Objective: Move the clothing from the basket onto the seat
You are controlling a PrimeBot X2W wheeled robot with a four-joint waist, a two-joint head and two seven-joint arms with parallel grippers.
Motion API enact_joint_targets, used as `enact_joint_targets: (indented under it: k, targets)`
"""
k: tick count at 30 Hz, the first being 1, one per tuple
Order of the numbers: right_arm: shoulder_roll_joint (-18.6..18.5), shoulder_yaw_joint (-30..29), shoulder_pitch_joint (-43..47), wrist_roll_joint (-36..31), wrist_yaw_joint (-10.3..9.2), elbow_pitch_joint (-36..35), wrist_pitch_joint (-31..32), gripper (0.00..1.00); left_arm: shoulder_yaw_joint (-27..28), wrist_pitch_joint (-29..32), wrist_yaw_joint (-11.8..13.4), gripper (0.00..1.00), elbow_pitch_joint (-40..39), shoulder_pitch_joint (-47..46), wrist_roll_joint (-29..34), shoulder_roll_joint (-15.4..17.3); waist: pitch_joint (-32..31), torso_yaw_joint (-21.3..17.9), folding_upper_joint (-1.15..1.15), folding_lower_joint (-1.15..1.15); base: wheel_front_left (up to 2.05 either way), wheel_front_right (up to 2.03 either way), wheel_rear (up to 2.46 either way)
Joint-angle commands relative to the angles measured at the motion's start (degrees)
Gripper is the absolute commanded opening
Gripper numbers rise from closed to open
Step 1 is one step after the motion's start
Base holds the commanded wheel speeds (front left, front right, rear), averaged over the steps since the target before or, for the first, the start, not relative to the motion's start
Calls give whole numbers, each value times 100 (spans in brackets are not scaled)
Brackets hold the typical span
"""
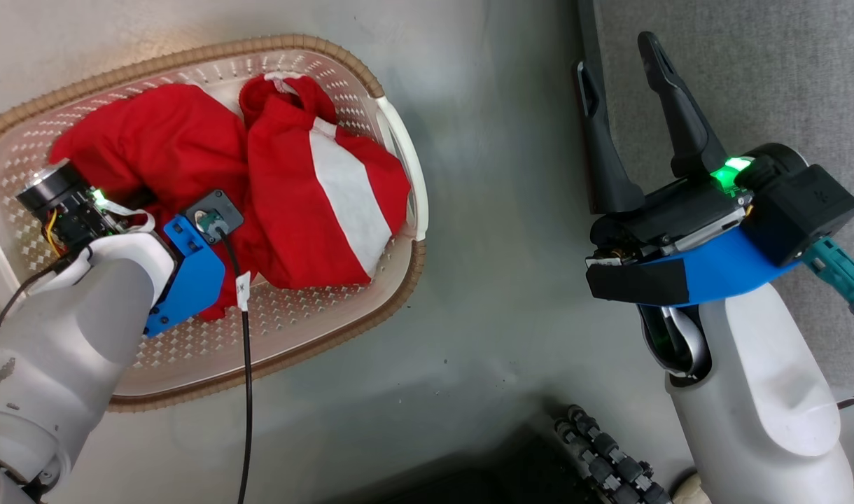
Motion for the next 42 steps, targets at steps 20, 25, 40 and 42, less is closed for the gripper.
enact_joint_targets:
  k: [20,25,40,42]
  targets:
    - [-14,-78,-120,43,3,-165,-30,100,-40,763,-5,0,-112,-67,-97,36,144,-39,0,-1,0,0,0]
    - [-14,-95,-113,-2,3,-98,-31,100,-39,658,-5,0,-235,-13,-156,0,-19,16,0,-1,0,0,0]
    - [-15,-196,162,-279,3,200,-31,100,-39,-184,-5,0,-341,313,-625,-354,-1028,384,0,-1,0,0,0]
    - [-16,-224,210,-324,3,237,-31,100,-38,-319,-5,0,-336,322,-715,-423,-1188,465,0,-1,0,0,0]
